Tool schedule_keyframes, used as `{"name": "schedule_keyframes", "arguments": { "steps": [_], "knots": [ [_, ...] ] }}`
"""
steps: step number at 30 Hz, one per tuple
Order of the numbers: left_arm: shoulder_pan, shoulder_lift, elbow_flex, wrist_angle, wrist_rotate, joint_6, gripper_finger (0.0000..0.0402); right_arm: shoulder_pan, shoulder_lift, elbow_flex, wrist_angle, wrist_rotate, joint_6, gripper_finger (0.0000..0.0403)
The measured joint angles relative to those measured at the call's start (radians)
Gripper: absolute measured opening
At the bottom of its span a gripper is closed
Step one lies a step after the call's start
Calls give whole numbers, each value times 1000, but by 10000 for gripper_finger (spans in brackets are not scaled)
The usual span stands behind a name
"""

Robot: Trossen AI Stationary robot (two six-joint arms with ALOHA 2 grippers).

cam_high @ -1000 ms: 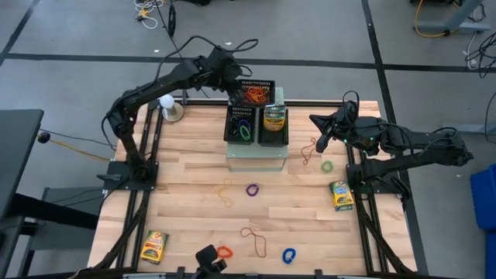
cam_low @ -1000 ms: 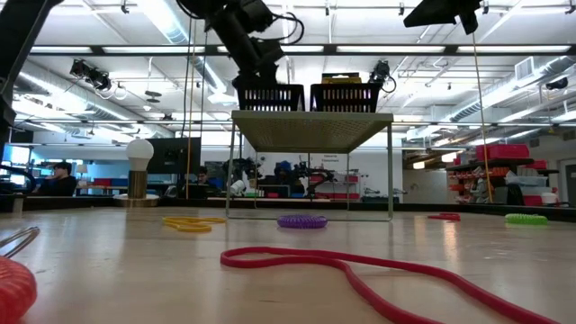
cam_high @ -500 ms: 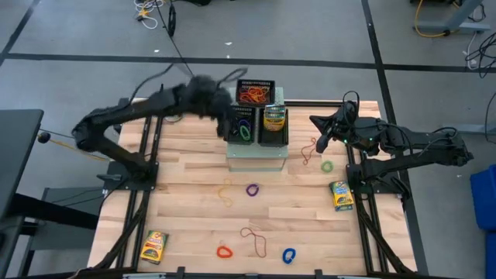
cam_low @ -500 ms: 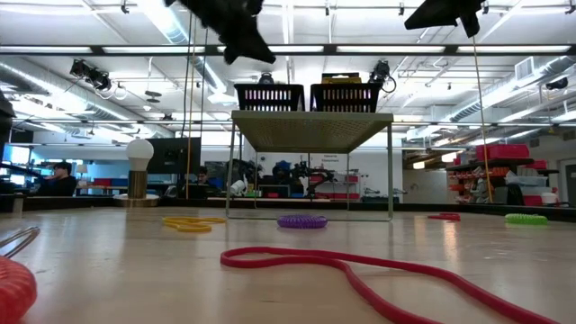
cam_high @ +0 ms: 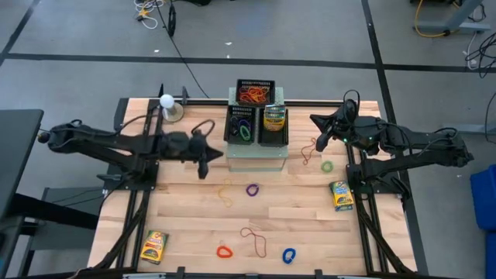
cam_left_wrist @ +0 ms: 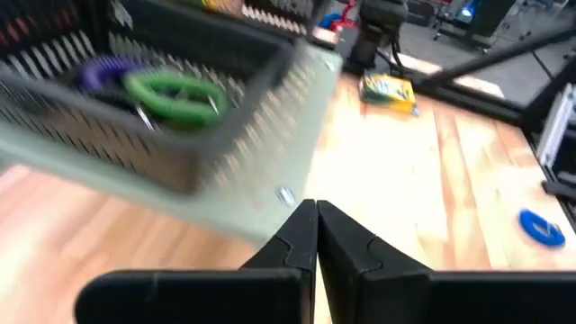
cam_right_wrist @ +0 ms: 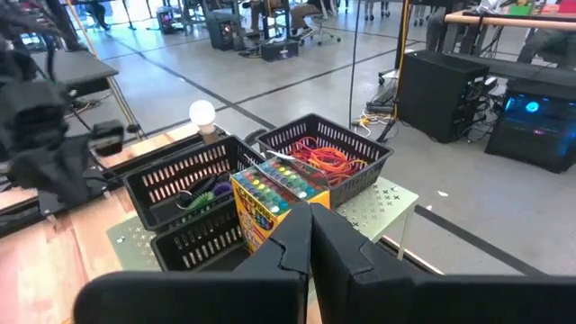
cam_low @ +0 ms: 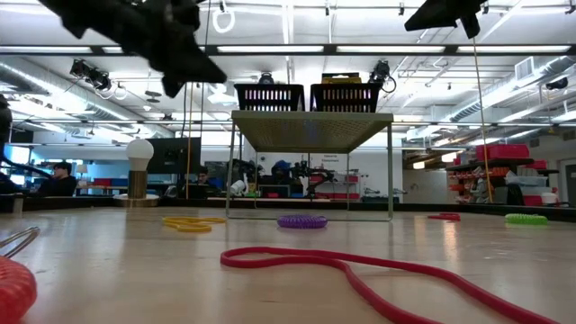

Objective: Pick & Place Office Desk Supplies
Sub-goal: Put the yellow rubber band into the top black bin

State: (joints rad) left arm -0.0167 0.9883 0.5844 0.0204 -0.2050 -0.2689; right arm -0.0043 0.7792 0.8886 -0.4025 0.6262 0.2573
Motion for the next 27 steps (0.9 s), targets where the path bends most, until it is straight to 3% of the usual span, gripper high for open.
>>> {"name": "schedule_keyframes", "arguments": {
  "steps": [5, 10, 19, 27],
  "knots": [
    [-95, -5, -61, -3, -82, -47, 12, 15, 8, 0, 1, -55, 19, 9],
    [-132, -1, -80, -7, -109, -64, 12, 138, 73, 1, -6, -107, 88, 8],
    [-141, -1, -80, -9, -65, -56, 11, 366, 302, 1, -1, -3, 364, 8],
    [-139, 0, -80, 25, -75, -81, 11, 480, 384, 1, -11, 45, 557, 8]
  ]
}}
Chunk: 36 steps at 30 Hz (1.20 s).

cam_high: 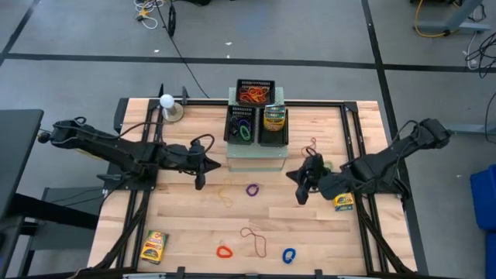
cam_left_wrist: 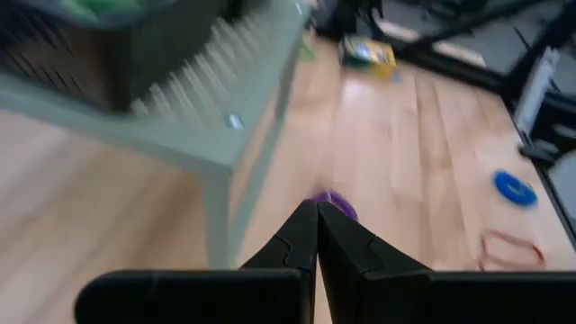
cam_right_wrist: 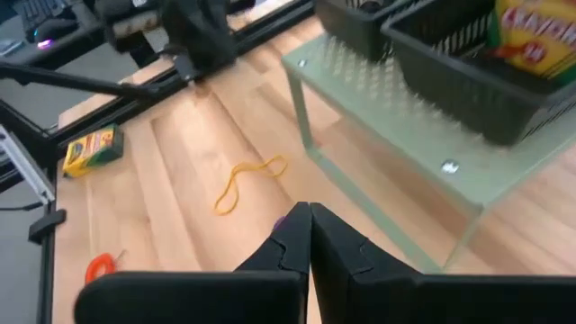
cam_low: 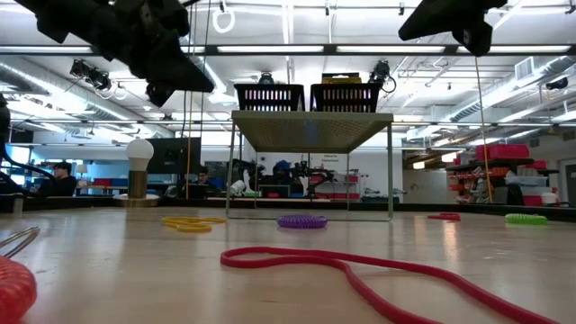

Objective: Pick & Place Office Desk Supplies
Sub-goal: Put the yellow rubber band into the top black bin

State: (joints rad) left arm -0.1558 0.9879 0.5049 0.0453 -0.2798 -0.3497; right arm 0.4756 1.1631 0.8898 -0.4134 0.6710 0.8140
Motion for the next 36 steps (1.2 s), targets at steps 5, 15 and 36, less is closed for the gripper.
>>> {"name": "schedule_keyframes", "arguments": {
  "steps": [5, 15, 36],
  "knots": [
    [18, 0, 0, 100, -46, 0, 11, 22, 11, 0, -6, -1, 14, 8],
    [-132, 135, 2, 79, -13, -262, 11, 25, 11, 0, -18, -151, -97, 9],
    [-226, 644, 234, -279, -186, -863, 134, 67, 11, -1, -12, -36, -188, 9]
  ]
}}
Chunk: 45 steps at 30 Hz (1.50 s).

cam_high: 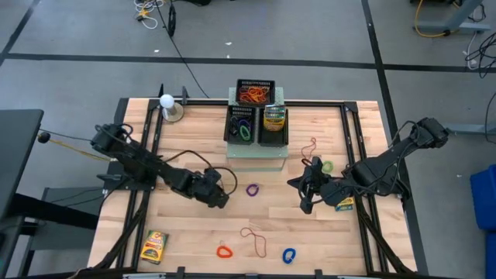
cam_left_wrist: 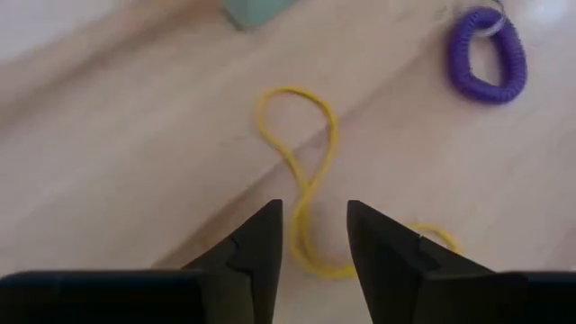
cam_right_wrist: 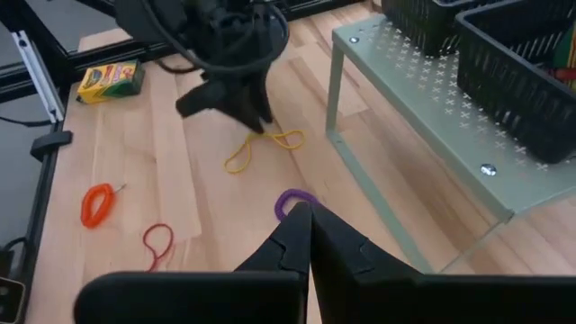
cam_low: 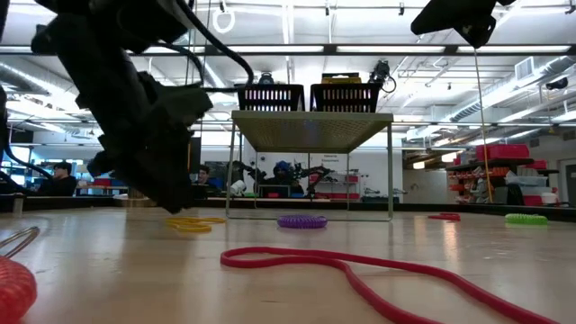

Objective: Pick & Place Office Desk Supplies
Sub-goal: Put the yellow rubber band into the top black bin

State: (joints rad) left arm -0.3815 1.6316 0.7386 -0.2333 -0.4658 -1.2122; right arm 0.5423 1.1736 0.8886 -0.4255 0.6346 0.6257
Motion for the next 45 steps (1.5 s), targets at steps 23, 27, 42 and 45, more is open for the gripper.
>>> {"name": "schedule_keyframes", "arguments": {
  "steps": [23, 27, 42, 45],
  "knots": [
    [-23, -65, 284, -623, 108, 72, 4, -3, 0, 0, 9, 108, -51, 9],
    [-31, -202, 383, -819, 54, 117, 4, -3, 0, 0, 5, 162, 1, 9],
    [376, -489, 733, -818, -163, 719, 4, -67, 0, 0, 3, 252, 101, 9],
    [539, -465, 766, -643, -52, 931, 4, -90, 0, 0, 6, 253, 102, 9]
  ]
}}
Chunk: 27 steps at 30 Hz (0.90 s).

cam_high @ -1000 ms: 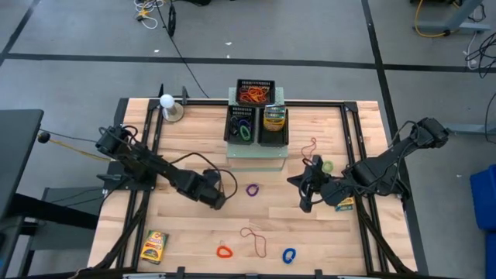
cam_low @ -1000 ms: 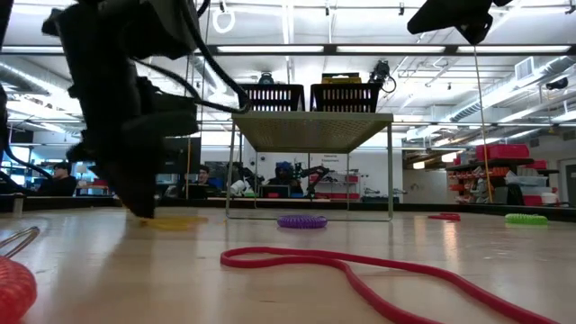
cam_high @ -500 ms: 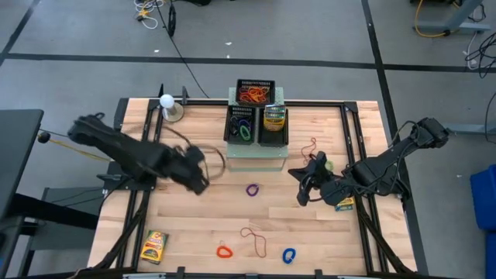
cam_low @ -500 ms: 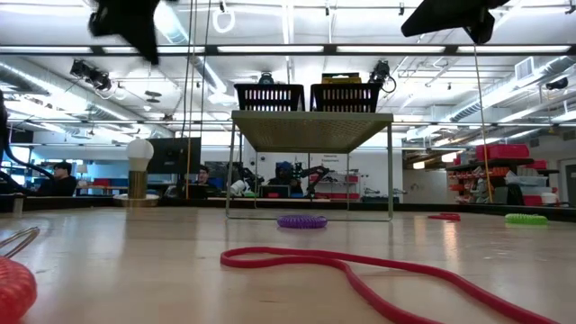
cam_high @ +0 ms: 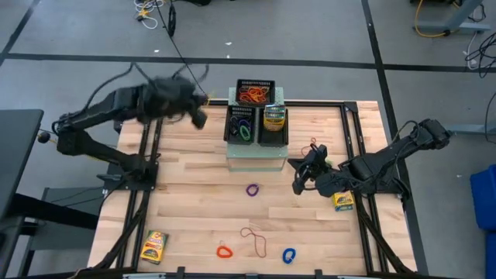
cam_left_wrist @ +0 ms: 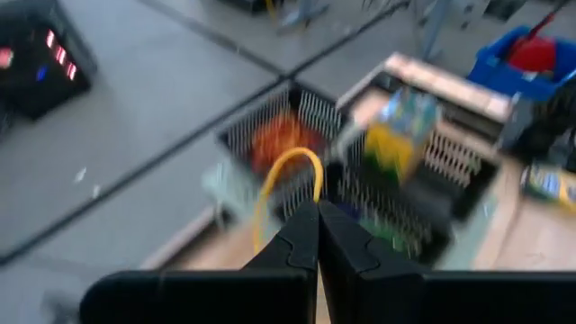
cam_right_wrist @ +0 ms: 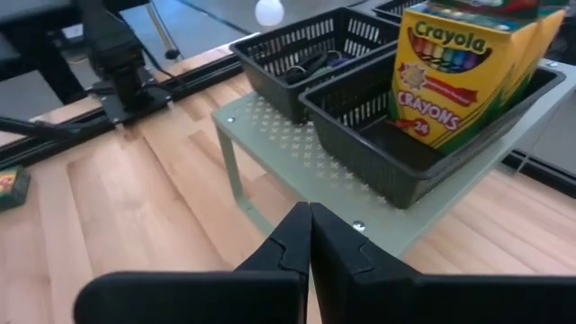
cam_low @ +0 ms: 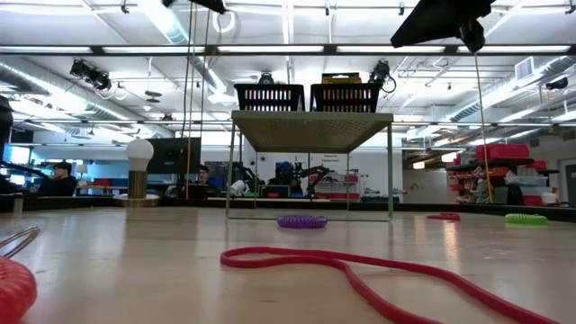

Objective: Pick & Place Office Desk Supplies
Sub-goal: Put the yellow rubber band into the top black bin

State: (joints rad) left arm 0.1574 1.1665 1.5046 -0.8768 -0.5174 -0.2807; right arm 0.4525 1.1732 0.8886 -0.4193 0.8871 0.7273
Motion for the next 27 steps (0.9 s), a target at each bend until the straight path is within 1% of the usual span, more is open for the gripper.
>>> {"name": "schedule_keyframes", "arguments": {
  "steps": [3, 6, 8, 11, 16, 21, 27],
  "knots": [
    [155, 46, 12, 158, 151, 136, 4, -15, 0, 0, 4, 0, 2, 9],
    [282, 108, 29, 268, 294, 196, 4, -25, 0, 0, 5, 0, 2, 9],
    [344, 157, 45, 317, 391, 218, 4, -27, 0, 0, 5, 0, 2, 9],
    [403, 240, 73, 361, 492, 240, 4, -32, 0, 0, 4, 0, 3, 9],
    [447, 385, 149, 386, 563, 275, 4, -38, 0, 0, 3, 0, 18, 9],
    [447, 504, 221, 389, 569, 317, 4, -38, 0, 0, 3, 0, 19, 9],
    [447, 594, 233, 378, 565, 318, 12, -38, 0, 0, 3, 0, 20, 9]
  ]
}}
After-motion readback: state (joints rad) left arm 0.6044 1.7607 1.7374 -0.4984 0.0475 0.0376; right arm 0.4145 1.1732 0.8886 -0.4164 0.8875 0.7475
